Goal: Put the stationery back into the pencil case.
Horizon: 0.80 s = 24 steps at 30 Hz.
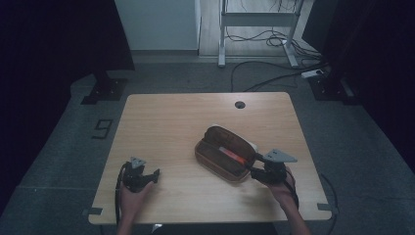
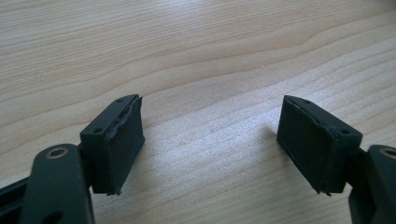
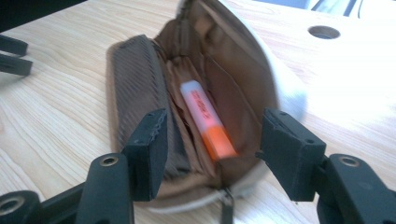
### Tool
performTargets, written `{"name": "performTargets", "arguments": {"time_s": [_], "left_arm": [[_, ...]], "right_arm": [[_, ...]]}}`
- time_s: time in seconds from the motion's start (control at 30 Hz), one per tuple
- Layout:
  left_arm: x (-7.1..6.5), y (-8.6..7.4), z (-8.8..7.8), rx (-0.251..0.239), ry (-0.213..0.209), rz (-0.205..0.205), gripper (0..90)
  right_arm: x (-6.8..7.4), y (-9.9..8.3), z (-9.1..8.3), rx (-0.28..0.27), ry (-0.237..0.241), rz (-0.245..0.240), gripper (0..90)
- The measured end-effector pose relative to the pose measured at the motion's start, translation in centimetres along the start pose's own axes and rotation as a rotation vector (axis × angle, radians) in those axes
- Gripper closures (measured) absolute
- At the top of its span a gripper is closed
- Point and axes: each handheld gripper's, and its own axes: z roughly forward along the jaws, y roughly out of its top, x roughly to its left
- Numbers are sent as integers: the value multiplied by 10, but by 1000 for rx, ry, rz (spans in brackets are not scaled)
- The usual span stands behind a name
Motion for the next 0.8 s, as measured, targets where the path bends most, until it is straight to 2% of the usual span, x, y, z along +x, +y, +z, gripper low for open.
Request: {"name": "performTargets", "arguments": {"time_s": [0.37,0.47,0.67,0.8], "left_arm": [[0,0,0,0,0,0,225],[0,0,0,0,0,0,225],[0,0,0,0,0,0,225],[0,0,0,0,0,0,225]], "right_arm": [[-25,-27,-23,7,-52,38,401],[-32,-34,-27,23,-63,46,392],[-49,-49,-26,75,-97,85,382],[-56,-56,-21,103,-110,104,382]]}}
